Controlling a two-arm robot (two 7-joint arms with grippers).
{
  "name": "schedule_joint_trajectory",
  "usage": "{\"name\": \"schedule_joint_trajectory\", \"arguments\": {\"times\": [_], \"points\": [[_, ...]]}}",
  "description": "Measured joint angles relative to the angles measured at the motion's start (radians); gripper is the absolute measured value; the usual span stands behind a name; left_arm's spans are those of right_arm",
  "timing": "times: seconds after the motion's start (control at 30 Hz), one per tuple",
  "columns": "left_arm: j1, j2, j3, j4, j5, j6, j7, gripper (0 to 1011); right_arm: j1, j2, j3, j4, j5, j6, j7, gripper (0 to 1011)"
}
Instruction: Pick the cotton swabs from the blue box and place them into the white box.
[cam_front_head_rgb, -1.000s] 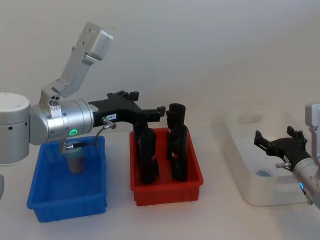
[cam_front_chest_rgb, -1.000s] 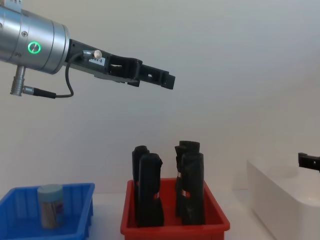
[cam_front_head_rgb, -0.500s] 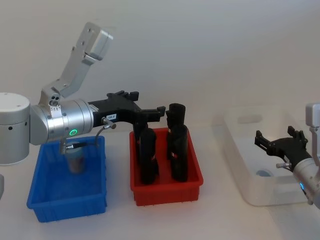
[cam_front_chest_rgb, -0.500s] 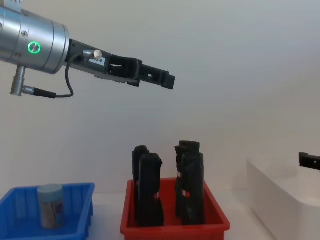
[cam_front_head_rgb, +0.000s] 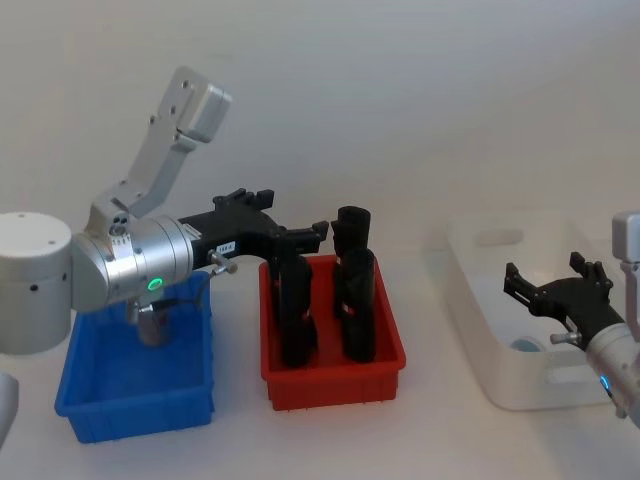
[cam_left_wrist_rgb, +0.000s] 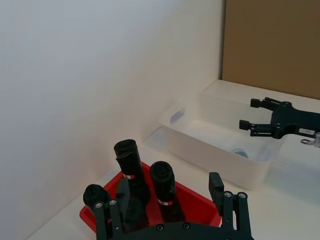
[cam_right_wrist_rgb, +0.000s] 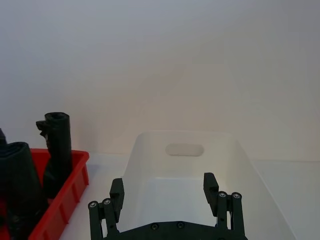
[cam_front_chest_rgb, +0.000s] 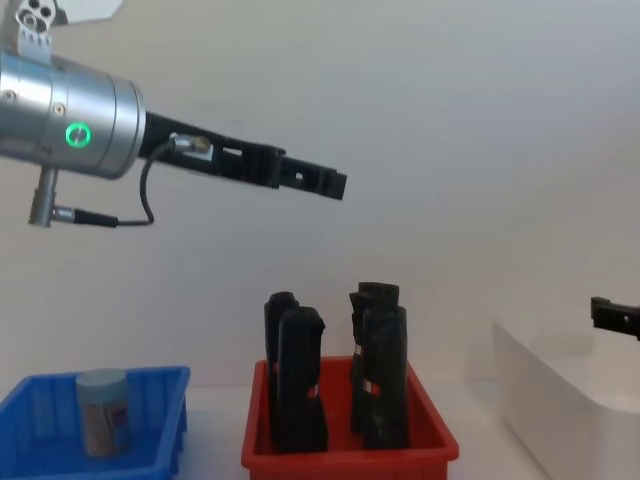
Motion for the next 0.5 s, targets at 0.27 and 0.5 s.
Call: {"name": "schedule_joint_trajectory", "arguments": {"times": [0.27,0.5], "points": [[0.055,0.004,0.023,-0.012,0.019,-0.099,0.092,1004,-0.068,0.02,-0.01,-0.101,0.008,-0.016,0.017,1002],[0.106,0.008,0.045,-0.023,0.036,-0.192,0.178,1004,-0.136,0.041,-0.02,-0.201,0.016,-0.033,0.033,1002]]}}
